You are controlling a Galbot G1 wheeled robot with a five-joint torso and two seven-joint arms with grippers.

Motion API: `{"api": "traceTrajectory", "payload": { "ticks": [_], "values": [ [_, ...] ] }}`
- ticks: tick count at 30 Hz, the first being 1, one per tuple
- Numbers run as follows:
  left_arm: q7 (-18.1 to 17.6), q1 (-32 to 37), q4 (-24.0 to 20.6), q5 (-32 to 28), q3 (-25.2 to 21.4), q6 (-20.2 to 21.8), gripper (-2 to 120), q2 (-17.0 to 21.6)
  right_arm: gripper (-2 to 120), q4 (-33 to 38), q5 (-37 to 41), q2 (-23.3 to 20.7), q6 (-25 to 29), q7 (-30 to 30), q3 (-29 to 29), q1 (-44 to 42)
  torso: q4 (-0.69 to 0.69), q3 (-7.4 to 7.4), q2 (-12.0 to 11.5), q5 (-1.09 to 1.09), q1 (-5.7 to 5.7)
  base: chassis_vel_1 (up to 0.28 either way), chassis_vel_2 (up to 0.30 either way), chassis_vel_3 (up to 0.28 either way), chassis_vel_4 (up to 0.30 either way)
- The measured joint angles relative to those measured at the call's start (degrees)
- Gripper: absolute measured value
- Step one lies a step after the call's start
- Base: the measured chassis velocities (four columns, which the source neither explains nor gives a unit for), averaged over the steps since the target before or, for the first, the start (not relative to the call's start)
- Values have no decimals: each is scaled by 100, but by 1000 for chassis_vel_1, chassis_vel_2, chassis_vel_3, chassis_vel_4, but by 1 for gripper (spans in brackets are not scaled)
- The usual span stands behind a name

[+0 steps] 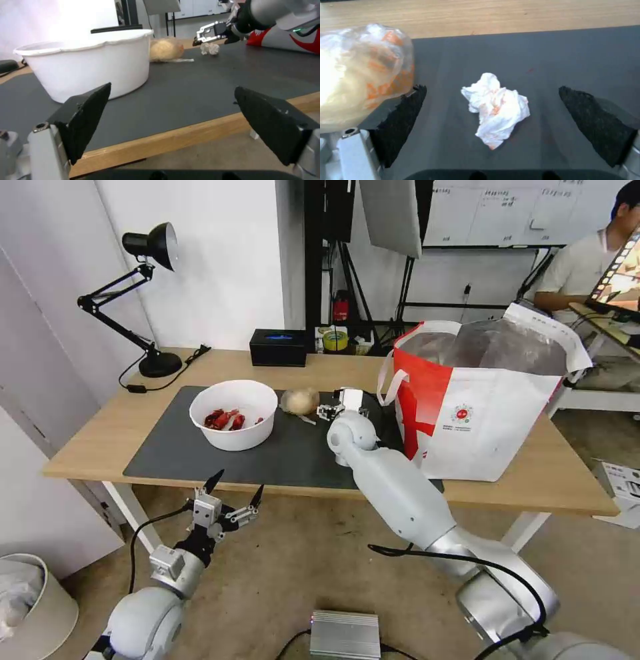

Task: Pick up the trash from the table and place it into the takeout bag.

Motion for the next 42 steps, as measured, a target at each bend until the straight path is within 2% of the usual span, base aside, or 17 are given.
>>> {"api": "traceTrajectory", "payload": {
  "ticks": [16, 28, 31, 33, 35, 39, 42],
  "values": [
    [2, 68, -59, 54, -1, -2, 100, -12, 100, -579, -173, 241, 7, -100, 190, 179, 0, 0, 0, 0, 0, 0, 0, 0, 0],
    [2, 54, -62, 74, 33, -2, 100, -18, 100, -727, -168, 273, -19, -222, 227, 197, 0, -1, 0, 0, 0, 0, 0, 0, 0],
    [2, 56, -61, 82, 38, -2, 100, -27, 85, -779, -172, 302, -37, -224, 232, 214, -1, -1, 1, 0, 0, 0, 0, 0, 0],
    [2, 58, -60, 83, 37, -2, 100, -28, 82, -788, -167, 309, -48, -223, 233, 225, -2, -1, 1, 0, 0, 0, 0, 0, 0],
    [2, 62, -59, 84, 33, -2, 100, -28, 70, -807, -162, 325, -63, -221, 235, 240, -1, -1, 2, 0, 0, 0, 0, 0, 0],
    [2, 64, -52, 86, 35, -5, 100, -28, 60, -816, -160, 327, -78, -214, 237, 241, -2, -1, 2, 0, 0, 0, 0, 0, 0],
    [2, 48, -40, 89, 68, -8, 100, -31, 45, -819, -146, 313, -88, -208, 243, 232, -3, -2, 2, 0, -1, 0, 0, 0, 0]
  ]
}}
